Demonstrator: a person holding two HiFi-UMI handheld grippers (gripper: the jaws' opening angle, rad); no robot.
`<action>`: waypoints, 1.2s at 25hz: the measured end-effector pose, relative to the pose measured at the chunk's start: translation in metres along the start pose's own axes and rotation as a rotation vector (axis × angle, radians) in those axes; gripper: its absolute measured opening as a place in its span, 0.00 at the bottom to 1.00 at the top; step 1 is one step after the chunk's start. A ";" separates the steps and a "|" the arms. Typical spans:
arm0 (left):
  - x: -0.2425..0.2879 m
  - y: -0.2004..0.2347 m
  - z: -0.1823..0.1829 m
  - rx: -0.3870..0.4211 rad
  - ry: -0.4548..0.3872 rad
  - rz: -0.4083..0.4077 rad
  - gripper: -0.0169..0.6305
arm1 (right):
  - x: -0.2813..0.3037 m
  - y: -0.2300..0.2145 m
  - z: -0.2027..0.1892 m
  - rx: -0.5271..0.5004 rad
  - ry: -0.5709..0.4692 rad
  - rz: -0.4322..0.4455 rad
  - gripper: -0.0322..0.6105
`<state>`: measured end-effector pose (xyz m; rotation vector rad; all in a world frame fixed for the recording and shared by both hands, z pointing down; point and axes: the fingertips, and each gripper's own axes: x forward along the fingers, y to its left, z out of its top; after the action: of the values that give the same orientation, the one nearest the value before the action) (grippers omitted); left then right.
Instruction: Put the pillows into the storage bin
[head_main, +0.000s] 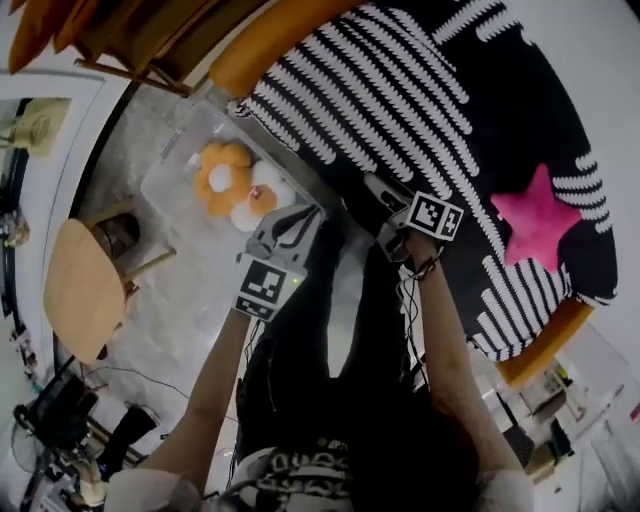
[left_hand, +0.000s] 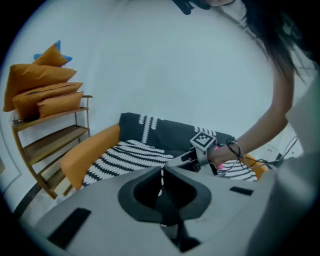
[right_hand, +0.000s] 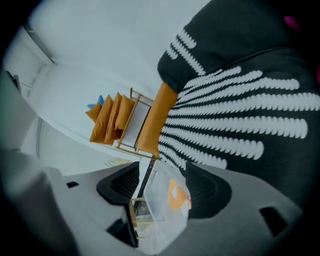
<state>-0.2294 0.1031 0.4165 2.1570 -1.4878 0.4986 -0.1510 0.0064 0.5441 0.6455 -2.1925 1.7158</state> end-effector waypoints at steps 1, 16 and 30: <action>0.015 -0.013 0.004 0.023 0.009 -0.040 0.05 | -0.021 -0.016 0.008 0.021 -0.043 -0.022 0.49; 0.165 -0.276 0.059 0.321 0.092 -0.438 0.05 | -0.362 -0.252 0.038 0.270 -0.475 -0.325 0.52; 0.271 -0.437 0.043 0.339 0.190 -0.541 0.05 | -0.453 -0.441 0.018 0.269 -0.395 -0.567 0.60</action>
<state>0.2750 0.0032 0.4525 2.5542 -0.7069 0.7673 0.4633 -0.0184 0.6926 1.6134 -1.7386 1.6698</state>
